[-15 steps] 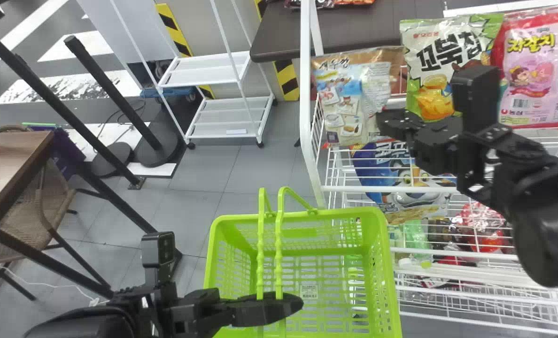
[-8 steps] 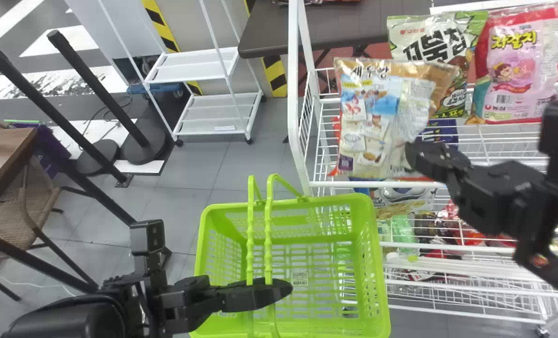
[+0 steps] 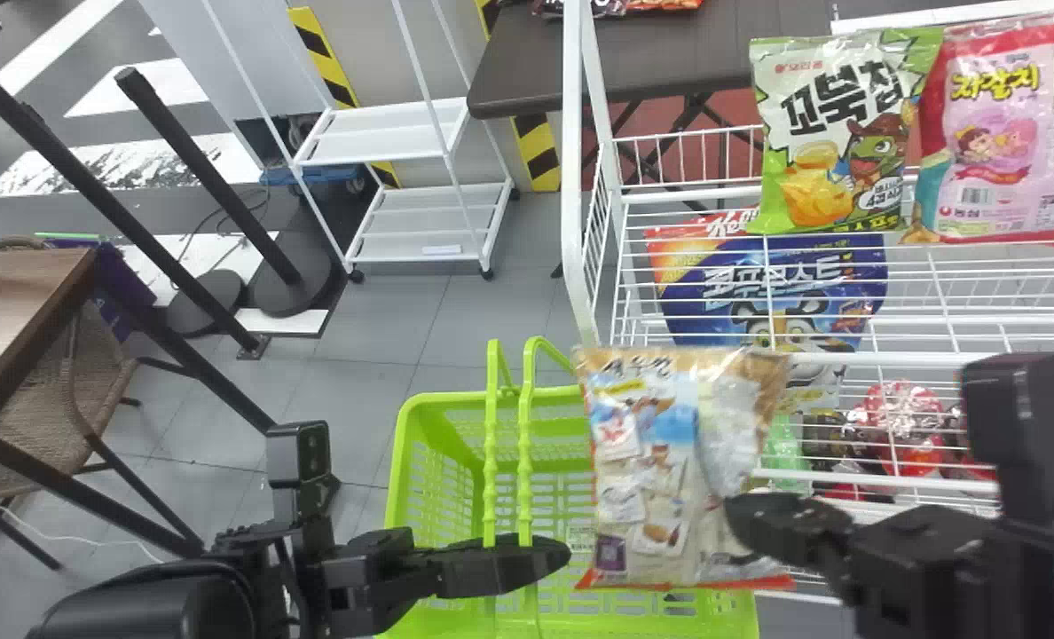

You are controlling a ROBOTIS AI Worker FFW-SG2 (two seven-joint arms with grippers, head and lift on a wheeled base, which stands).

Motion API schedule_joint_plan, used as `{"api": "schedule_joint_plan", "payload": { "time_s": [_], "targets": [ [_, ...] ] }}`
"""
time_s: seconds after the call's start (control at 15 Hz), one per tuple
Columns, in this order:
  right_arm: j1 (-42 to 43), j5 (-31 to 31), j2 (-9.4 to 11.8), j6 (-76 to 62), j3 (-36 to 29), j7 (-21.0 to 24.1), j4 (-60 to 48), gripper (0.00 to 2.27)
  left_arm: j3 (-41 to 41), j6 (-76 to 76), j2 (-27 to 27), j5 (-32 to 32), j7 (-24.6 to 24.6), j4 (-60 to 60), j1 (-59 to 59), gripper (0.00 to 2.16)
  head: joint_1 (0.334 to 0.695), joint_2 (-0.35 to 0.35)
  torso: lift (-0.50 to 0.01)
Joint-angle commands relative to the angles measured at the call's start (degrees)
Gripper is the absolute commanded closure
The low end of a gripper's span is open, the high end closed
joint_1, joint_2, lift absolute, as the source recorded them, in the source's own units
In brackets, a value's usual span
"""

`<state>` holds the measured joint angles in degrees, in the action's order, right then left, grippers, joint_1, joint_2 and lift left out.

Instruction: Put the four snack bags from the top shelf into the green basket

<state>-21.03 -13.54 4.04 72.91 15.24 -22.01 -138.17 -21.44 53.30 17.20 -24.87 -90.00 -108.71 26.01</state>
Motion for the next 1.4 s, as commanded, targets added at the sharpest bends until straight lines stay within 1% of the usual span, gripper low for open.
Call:
{"api": "schedule_joint_plan", "payload": {
  "time_s": [0.0,0.13,0.27,0.33,0.4,0.47,0.53,0.6,0.67,0.73,0.8,0.87,0.93,1.0,1.07,1.2,1.27,1.33],
  "targets": [
    [4.07,0.35,0.0,0.88,5.85,2.32,5.45,2.25,0.09,0.46,-0.06,0.0,-0.57,-0.28,0.09,2.15,0.695,0.35,0.0],
    [9.08,-0.26,-0.26,0.88,11.48,5.31,12.84,2.25,0.26,0.63,-0.06,0.0,-0.57,-0.37,0.18,2.15,0.695,0.35,0.0],
    [14.62,-0.97,-0.7,-2.11,17.45,8.83,21.01,2.25,0.44,0.81,-0.06,-0.09,-0.57,-0.45,0.18,2.15,0.695,0.35,0.0],
    [17.25,-2.02,-1.75,-4.57,19.21,9.62,25.49,2.25,0.79,1.16,-0.06,-0.09,-0.57,-0.54,0.18,2.15,0.695,0.35,0.0],
    [19.45,-3.43,-3.42,-6.15,20.53,9.62,29.97,2.25,0.88,1.33,0.03,-0.09,-0.57,-0.63,0.27,2.15,0.695,0.35,0.0],
    [21.12,-3.52,-4.09,-8.97,22.02,9.88,33.49,2.25,0.79,1.33,0.03,-0.18,-0.57,-0.63,0.36,2.15,0.695,0.35,0.0],
    [23.67,-3.52,-4.09,-10.9,23.87,10.67,38.24,2.24,0.88,1.33,0.03,-0.18,-0.57,-0.72,0.36,2.15,0.695,0.35,0.0],
    [25.95,-4.13,-4.09,-11.6,25.01,10.76,42.72,2.1,1.05,1.33,0.03,-0.18,-0.57,-0.89,0.36,2.15,0.695,0.35,0.0],
    [27.36,-4.66,-4.09,-11.6,25.8,10.76,45.18,1.57,1.14,1.51,0.03,-0.18,-0.57,-1.07,0.36,2.15,0.695,0.35,0.0],
    [28.15,-4.48,-4.09,-11.6,26.86,11.11,45.71,0.38,1.14,1.51,0.03,-0.18,-0.57,-1.16,0.44,2.15,0.695,0.35,0.0],
    [28.06,-3.96,-4.09,-11.78,27.21,11.11,45.44,0.0,1.14,1.69,0.03,-0.18,-0.57,-1.16,0.53,2.15,0.695,0.35,0.0],
    [27.18,-4.39,-4.09,-11.78,26.68,10.76,44.04,0.0,1.14,1.69,0.03,-0.18,-0.57,-1.16,0.62,2.15,0.695,0.35,0.0],
    [25.16,-4.39,-4.09,-11.25,25.8,10.67,39.82,0.03,1.14,1.69,0.03,-0.26,-0.57,-1.16,0.62,2.15,0.695,0.35,0.0],
    [22.7,-4.22,-4.09,-7.91,24.31,10.58,34.11,0.06,1.14,1.69,0.11,-0.35,-0.57,-1.16,0.62,2.15,0.695,0.35,0.0],
    [20.94,-4.13,-3.07,-2.81,21.94,10.67,28.39,0.07,1.05,1.69,0.11,-0.44,-0.57,-1.16,0.62,2.15,0.695,0.35,0.0],
    [18.48,-3.52,1.32,13.89,14.64,10.58,14.24,0.07,1.05,1.69,0.2,-0.53,-0.57,-1.16,0.62,2.15,0.695,0.35,0.0],
    [17.52,-2.99,3.34,17.17,10.86,10.67,9.5,0.07,1.05,1.69,0.29,-0.53,-0.57,-1.16,0.53,2.15,0.695,0.35,0.0],
    [16.02,-1.32,4.75,17.17,6.03,10.67,6.07,0.08,1.05,1.69,0.38,-0.62,-0.57,-1.16,0.44,2.15,0.695,0.35,0.0]
  ]
}}
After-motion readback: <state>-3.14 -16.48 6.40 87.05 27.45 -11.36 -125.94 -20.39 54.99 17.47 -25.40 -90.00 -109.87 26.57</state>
